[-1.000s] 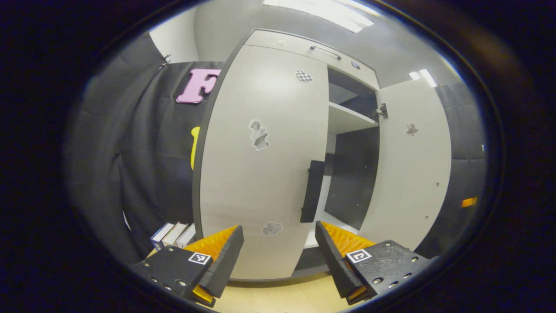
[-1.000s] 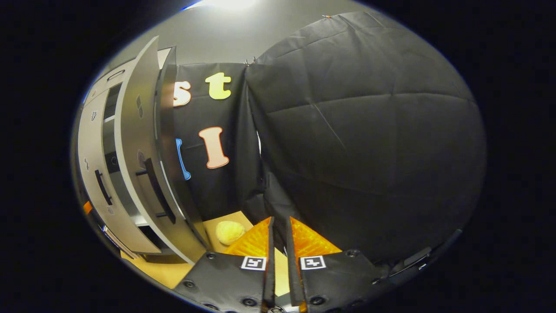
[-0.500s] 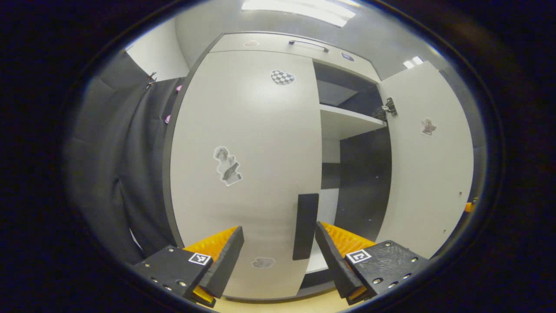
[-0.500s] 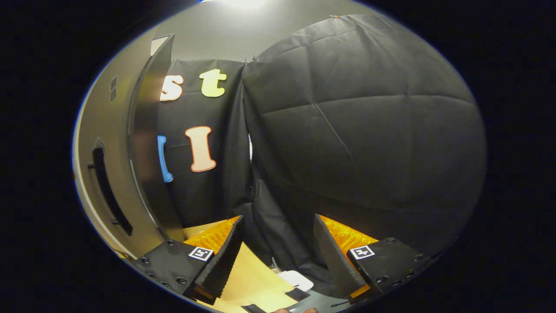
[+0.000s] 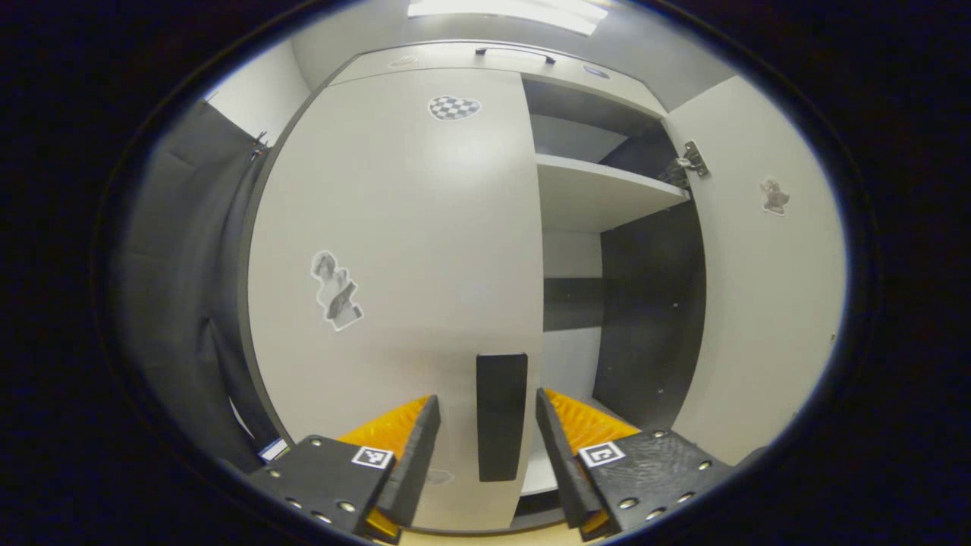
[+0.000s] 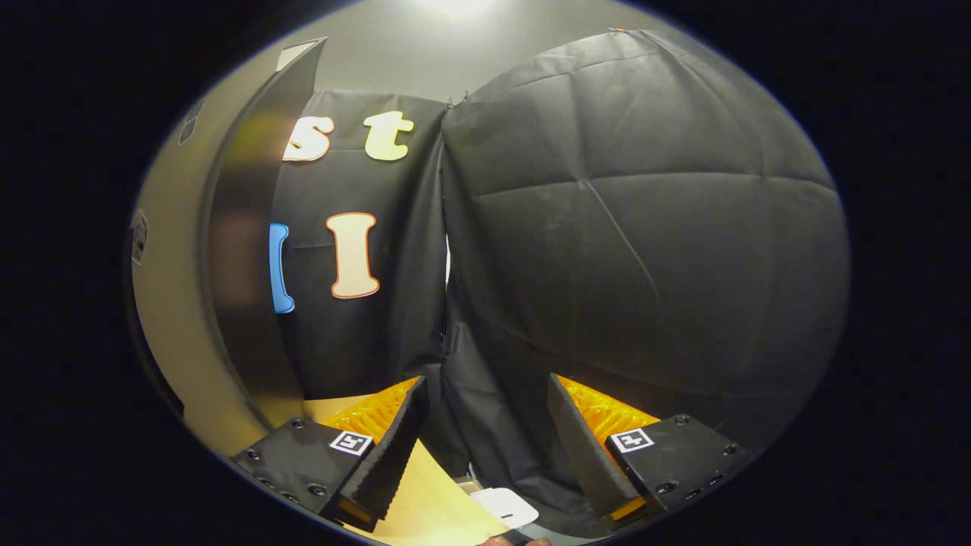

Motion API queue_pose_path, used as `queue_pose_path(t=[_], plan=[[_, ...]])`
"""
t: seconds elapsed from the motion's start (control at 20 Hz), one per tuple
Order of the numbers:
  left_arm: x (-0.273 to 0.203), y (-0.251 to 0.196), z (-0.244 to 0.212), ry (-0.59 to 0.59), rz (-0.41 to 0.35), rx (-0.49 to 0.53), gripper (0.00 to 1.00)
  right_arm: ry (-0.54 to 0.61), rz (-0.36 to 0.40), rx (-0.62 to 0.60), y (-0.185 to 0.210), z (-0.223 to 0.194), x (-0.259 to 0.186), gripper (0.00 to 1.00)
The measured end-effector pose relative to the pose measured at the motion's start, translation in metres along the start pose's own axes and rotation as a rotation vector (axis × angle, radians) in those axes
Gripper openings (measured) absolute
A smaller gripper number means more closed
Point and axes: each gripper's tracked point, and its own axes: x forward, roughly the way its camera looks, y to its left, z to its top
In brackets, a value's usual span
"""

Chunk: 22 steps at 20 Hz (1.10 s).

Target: Open the right door of the double-door shoe cabinet with the right hand, and open the left door with the left hand.

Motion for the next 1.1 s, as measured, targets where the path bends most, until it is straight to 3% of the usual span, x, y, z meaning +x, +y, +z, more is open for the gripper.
queue_pose_path(t=[0.1, 0.2, 0.25, 0.3, 0.35, 0.5, 0.65, 0.7, 0.75, 0.8, 0.95, 1.1], plan=[[0.005, -0.002, -0.003, 0.010, 0.012, 0.014, 0.68, -0.005, 0.024, -0.005, 0.006, 0.002, 0.014, 0.92], [0.007, -0.003, -0.006, 0.016, 0.030, 0.008, 0.71, -0.011, 0.047, 0.000, 0.011, 0.001, 0.027, 0.92], [0.007, -0.002, -0.005, 0.017, 0.042, -0.001, 0.52, -0.013, 0.054, 0.001, 0.012, 0.001, 0.034, 0.92], [0.007, -0.003, -0.006, 0.013, 0.047, -0.018, 0.47, -0.014, 0.061, 0.003, 0.015, 0.001, 0.043, 0.92], [0.008, -0.002, -0.005, 0.005, 0.051, -0.040, 0.51, -0.016, 0.067, 0.001, 0.016, 0.002, 0.050, 0.92], [0.008, -0.004, -0.005, -0.013, 0.063, -0.098, 0.39, -0.019, 0.072, -0.053, 0.018, -0.003, 0.076, 0.92], [0.010, -0.005, -0.005, -0.005, 0.095, -0.024, 0.26, -0.010, 0.120, -0.062, 0.035, -0.002, 0.096, 0.93], [0.009, -0.006, -0.007, 0.003, 0.105, -0.011, 0.29, -0.007, 0.140, -0.058, 0.041, -0.004, 0.098, 0.93], [0.011, -0.005, -0.007, 0.003, 0.111, -0.008, 0.22, -0.005, 0.156, -0.056, 0.046, -0.005, 0.100, 0.94], [0.010, -0.006, -0.008, 0.008, 0.107, -0.020, 0.24, -0.001, 0.169, -0.056, 0.049, -0.007, 0.100, 0.99], [0.006, -0.005, -0.009, 0.018, 0.093, -0.051, 0.12, 0.018, 0.203, -0.064, 0.058, -0.013, 0.098, 0.97], [0.001, -0.004, -0.011, 0.026, 0.085, -0.055, 0.12, 0.021, 0.206, -0.048, 0.057, -0.018, 0.087, 0.97]])
